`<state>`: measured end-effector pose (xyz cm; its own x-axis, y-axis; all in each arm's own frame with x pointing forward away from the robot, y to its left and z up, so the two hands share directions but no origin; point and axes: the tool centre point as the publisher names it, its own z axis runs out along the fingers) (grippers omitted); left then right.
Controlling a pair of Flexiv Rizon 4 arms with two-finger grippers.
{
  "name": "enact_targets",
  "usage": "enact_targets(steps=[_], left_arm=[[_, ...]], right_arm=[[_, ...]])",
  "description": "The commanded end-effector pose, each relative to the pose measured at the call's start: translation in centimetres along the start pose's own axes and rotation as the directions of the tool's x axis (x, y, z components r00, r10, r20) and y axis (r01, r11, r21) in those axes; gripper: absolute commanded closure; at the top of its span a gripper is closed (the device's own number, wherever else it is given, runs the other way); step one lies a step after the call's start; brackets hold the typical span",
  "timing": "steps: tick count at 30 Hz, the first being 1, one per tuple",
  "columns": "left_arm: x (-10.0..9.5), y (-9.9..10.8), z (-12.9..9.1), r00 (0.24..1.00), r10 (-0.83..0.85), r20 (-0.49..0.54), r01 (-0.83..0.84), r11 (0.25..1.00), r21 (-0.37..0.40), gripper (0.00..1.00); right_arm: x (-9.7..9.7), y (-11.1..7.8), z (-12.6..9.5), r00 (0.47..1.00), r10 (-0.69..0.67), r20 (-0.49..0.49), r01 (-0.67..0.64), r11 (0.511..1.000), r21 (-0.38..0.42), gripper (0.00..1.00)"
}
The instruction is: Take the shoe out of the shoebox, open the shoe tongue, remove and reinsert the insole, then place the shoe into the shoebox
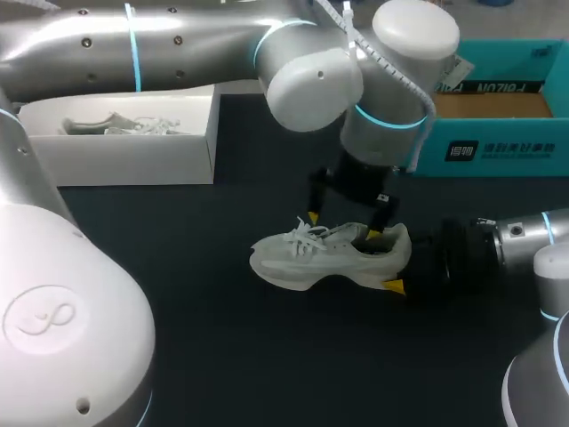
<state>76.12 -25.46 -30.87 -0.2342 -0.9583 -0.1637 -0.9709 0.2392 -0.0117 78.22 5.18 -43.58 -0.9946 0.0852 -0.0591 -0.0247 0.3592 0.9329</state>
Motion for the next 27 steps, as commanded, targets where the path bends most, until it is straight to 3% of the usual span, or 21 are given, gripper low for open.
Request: enact_targets(steps=[1,14,15,16,27], left_arm=[[1.5,0.1,1.1,0.999,-0.010,0.054,0.009,1.000,0.007,0.00],[0.8,-0.5,3.8,0.988,-0.084,0.128,0.084,0.996,0.003,0.00],[0.7,-0.5,3.8,0.987,-0.097,0.125,0.098,0.995,0.001,0.31],[0.6,-0.5,3.8,0.987,-0.097,0.126,0.098,0.995,0.003,0.97],[-2.5,0.2,2.3,0.980,-0.156,0.119,0.152,0.987,0.041,1.00]], right_arm=[[0.2,-0.6,0.5,1.000,0.000,0.000,0.000,1.000,0.004,1.00],[0.2,-0.6,0.5,1.000,0.000,0.000,0.000,1.000,0.004,1.00],[0.2,-0.6,0.5,1.000,0.000,0.000,0.000,1.000,0.004,1.00],[0.2,-0.6,0.5,1.000,0.000,0.000,0.000,1.000,0.004,1.00],[0.2,-0.6,0.5,1.000,0.000,0.000,0.000,1.000,0.004,1.00]])
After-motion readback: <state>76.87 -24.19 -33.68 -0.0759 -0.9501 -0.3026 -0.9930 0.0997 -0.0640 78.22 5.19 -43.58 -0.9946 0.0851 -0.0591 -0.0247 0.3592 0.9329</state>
